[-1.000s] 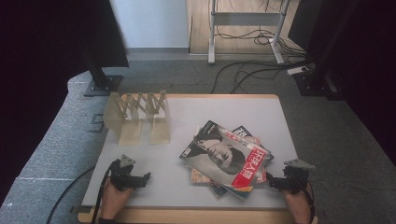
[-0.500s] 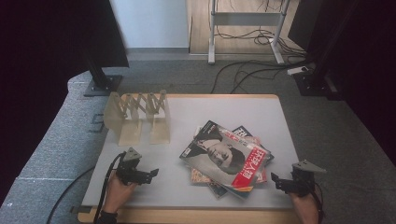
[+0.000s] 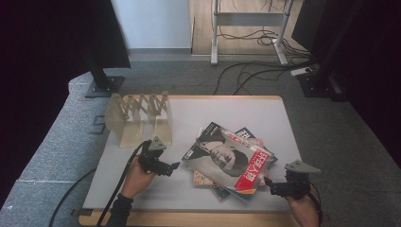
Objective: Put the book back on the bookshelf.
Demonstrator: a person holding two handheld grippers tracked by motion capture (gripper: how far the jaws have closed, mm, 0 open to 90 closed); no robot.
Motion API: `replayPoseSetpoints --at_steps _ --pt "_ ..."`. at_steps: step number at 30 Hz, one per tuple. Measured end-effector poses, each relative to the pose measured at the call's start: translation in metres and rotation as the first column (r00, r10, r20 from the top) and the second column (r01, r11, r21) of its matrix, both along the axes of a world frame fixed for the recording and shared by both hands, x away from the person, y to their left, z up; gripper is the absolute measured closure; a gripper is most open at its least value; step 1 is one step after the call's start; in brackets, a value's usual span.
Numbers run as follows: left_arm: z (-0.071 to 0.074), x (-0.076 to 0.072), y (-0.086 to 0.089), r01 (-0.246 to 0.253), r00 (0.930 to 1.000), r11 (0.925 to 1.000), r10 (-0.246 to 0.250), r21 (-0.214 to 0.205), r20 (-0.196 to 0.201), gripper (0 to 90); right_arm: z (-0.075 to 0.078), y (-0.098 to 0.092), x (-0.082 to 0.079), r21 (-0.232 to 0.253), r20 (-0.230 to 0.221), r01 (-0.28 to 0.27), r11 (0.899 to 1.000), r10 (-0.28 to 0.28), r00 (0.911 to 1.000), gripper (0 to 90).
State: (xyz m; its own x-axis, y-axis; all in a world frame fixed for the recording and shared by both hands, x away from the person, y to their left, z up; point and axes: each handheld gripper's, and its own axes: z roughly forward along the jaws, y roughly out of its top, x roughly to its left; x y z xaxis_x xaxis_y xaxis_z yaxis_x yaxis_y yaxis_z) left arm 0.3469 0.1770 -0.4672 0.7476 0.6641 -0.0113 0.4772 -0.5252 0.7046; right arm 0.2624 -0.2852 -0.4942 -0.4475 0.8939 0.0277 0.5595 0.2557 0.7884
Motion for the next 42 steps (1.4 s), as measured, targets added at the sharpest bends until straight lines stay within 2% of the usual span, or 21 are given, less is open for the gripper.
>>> replayPoseSetpoints --at_steps 3,7,9,13,15,20,23,25,27,36,42 --pt "-0.001 0.008 -0.011 0.032 0.9994 0.9993 -0.032 -0.019 -0.010 1.2 0.001 0.009 0.002 -0.004 0.003 -0.023 1.000 0.023 0.9997 0.0" --pt "-0.003 0.019 -0.028 0.067 0.9975 0.9977 -0.067 0.002 -0.023 1.6 0.001 0.018 0.005 -0.012 0.003 -0.048 0.999 0.048 0.9988 0.0" --pt "-0.004 0.024 -0.038 0.092 0.9954 0.9958 -0.092 -0.004 -0.025 1.9 0.000 0.024 0.008 -0.016 -0.003 -0.063 0.998 0.063 0.9980 0.0" --pt "-0.008 0.030 -0.048 0.104 0.9943 0.9946 -0.104 -0.003 -0.024 1.8 -0.002 0.029 0.010 -0.014 -0.011 -0.069 0.997 0.069 0.9975 0.0" --pt "-0.013 0.035 -0.056 0.116 0.9924 0.9932 -0.116 0.006 -0.042 1.7 -0.005 0.033 0.012 -0.014 -0.018 -0.078 0.997 0.077 0.9968 0.0" --pt "-0.020 0.036 -0.067 0.144 0.9884 0.9892 -0.142 0.028 -0.055 1.1 -0.011 0.038 0.016 -0.024 -0.038 -0.088 0.996 0.087 0.9955 0.0" --pt "-0.025 0.036 -0.072 0.144 0.9870 0.9896 -0.143 0.009 -0.075 0.0 -0.014 0.041 0.018 -0.020 -0.047 -0.094 0.995 0.093 0.9945 0.0" --pt "-0.028 0.035 -0.074 0.157 0.9841 0.9875 -0.155 0.014 -0.087 0.1 -0.015 0.041 0.020 -0.013 -0.051 -0.103 0.995 0.103 0.9934 0.0" --pt "-0.031 0.034 -0.076 0.162 0.9808 0.9867 -0.162 -0.004 -0.109 0.0 -0.015 0.040 0.020 -0.013 -0.054 -0.107 0.994 0.106 0.9929 0.0" --pt "-0.029 0.022 -0.078 0.138 0.9877 0.9900 -0.135 0.030 -0.079 0.0 -0.014 0.043 0.029 -0.019 -0.047 -0.101 0.995 0.100 0.9938 0.0" --pt "-0.031 0.016 -0.075 0.126 0.9884 0.9920 -0.124 0.016 -0.089 0.0 -0.014 0.042 0.036 -0.014 -0.054 -0.109 0.994 0.108 0.9927 0.0"
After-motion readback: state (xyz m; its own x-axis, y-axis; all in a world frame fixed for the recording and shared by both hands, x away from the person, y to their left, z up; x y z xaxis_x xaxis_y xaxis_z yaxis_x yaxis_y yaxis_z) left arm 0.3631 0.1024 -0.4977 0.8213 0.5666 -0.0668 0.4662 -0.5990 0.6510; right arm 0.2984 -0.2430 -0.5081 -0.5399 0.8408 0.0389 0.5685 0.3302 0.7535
